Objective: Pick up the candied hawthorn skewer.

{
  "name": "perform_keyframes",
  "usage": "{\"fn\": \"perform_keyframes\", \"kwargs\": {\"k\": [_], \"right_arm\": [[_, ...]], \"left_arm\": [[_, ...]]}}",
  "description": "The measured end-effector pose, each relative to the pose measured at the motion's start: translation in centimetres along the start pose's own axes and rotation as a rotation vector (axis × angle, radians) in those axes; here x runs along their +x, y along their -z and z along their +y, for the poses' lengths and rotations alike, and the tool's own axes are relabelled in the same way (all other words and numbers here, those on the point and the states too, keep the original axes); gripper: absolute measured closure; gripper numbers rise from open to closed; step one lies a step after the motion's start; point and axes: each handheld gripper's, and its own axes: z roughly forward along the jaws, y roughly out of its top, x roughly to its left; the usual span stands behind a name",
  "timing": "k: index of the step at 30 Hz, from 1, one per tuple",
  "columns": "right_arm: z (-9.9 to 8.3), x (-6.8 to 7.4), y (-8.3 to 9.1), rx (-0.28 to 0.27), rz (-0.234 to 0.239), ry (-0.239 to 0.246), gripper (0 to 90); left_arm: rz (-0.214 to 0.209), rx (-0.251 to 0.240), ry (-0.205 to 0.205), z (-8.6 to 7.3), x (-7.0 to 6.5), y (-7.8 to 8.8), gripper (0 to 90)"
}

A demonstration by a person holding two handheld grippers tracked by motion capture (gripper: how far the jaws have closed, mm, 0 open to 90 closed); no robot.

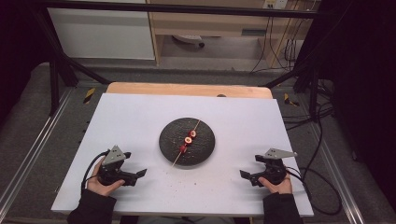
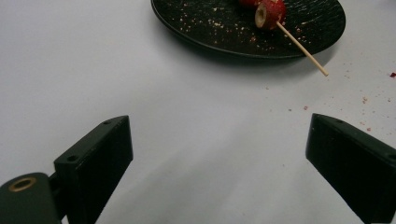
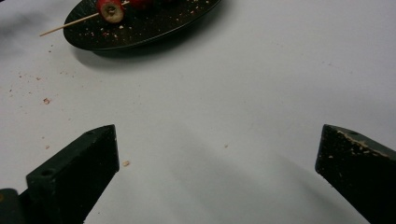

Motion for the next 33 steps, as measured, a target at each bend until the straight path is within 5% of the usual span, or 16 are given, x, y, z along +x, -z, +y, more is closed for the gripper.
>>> {"fn": "perform_keyframes", "kwargs": {"k": [15, 33], "right_arm": [[0.0, 0.0, 0.0, 0.001, -0.003, -0.001, 0.4], [0.1, 0.1, 0.0, 0.004, -0.014, 0.004, 0.4]], "left_arm": [[0.004, -0.001, -0.007, 2.2, -1.4, -0.4, 7.0], [-0.002, 0.045, -0.013, 6.0, -4.4, -4.0, 13.0]]}}
